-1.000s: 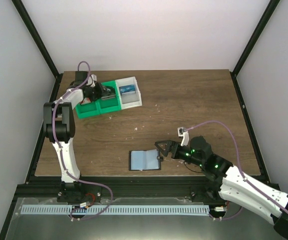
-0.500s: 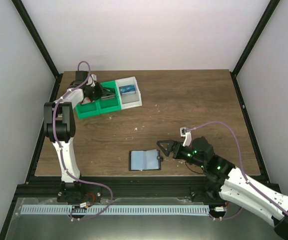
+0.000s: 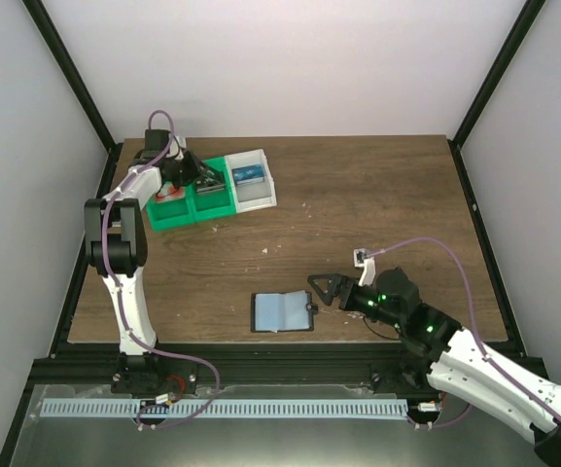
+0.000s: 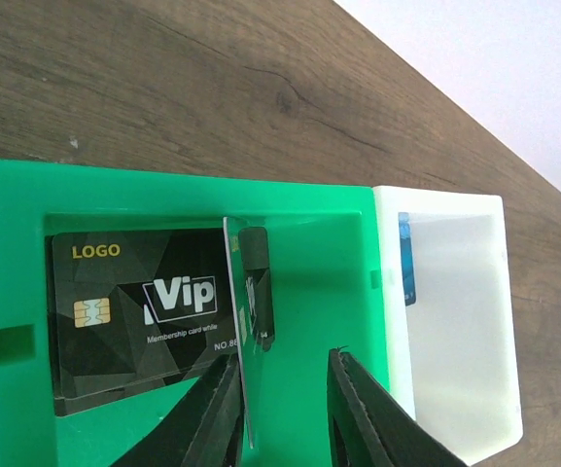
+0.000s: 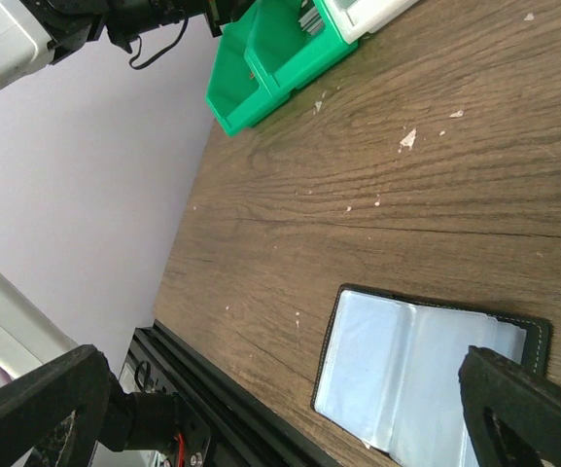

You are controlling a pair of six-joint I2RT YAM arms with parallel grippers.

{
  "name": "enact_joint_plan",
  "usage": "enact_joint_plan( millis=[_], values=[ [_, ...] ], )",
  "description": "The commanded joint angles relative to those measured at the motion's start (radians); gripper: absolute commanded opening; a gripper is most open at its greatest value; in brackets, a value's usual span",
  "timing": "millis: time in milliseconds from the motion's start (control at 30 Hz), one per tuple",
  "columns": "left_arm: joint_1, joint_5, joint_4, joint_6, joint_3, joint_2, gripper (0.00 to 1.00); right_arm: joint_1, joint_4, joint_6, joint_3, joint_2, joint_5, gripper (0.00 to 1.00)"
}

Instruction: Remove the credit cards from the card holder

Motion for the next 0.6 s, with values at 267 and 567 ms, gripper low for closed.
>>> enact_joint_plan(
  millis=[267, 567],
  values=[
    [0.0, -0.053, -0.033, 0.008, 0.018, -0.008, 0.23, -0.002, -0.046, 0.022, 0.007, -0.071, 0.043, 1.0],
    [0.001, -0.088, -0.056, 0.015, 0.033, -0.012, 0.14, -0.002, -0.065, 0.026, 0.004, -0.092, 0.055, 1.0]
  ],
)
